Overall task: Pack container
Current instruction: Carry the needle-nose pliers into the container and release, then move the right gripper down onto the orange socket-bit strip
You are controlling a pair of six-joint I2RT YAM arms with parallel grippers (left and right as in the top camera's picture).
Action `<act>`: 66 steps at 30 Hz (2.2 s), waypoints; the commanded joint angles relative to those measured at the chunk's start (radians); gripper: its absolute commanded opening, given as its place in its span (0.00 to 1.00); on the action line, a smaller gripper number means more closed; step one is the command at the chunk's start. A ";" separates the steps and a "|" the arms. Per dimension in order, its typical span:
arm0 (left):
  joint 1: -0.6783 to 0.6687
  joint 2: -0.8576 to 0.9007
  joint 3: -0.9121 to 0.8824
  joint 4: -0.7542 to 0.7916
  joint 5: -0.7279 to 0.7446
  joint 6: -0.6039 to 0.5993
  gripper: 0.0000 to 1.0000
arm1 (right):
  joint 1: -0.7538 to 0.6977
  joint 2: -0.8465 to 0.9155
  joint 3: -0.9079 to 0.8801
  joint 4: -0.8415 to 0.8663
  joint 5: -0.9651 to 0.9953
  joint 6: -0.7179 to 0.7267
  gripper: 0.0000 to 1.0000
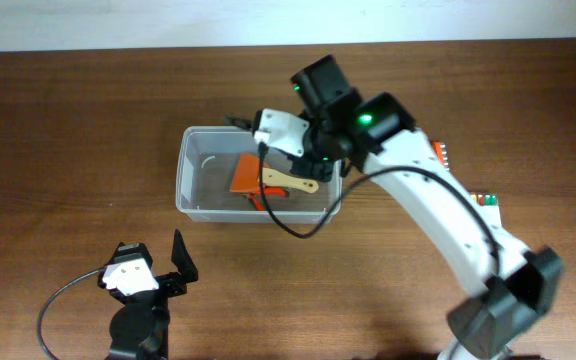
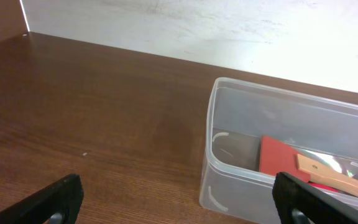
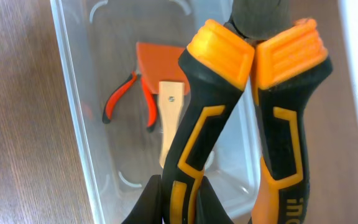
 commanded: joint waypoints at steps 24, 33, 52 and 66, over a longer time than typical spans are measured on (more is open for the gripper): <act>-0.004 -0.006 -0.003 -0.002 -0.003 0.009 0.99 | 0.037 0.270 0.022 0.017 -0.080 0.002 0.72; -0.004 -0.006 -0.003 -0.002 -0.003 0.009 0.99 | 0.027 0.209 0.106 -0.033 0.039 0.279 0.76; -0.004 -0.006 -0.003 -0.002 -0.003 0.009 0.99 | -0.598 0.153 0.650 -0.629 0.217 0.632 0.76; -0.004 -0.006 -0.003 -0.002 -0.003 0.009 0.99 | -0.914 0.198 0.581 -0.601 0.104 0.631 0.82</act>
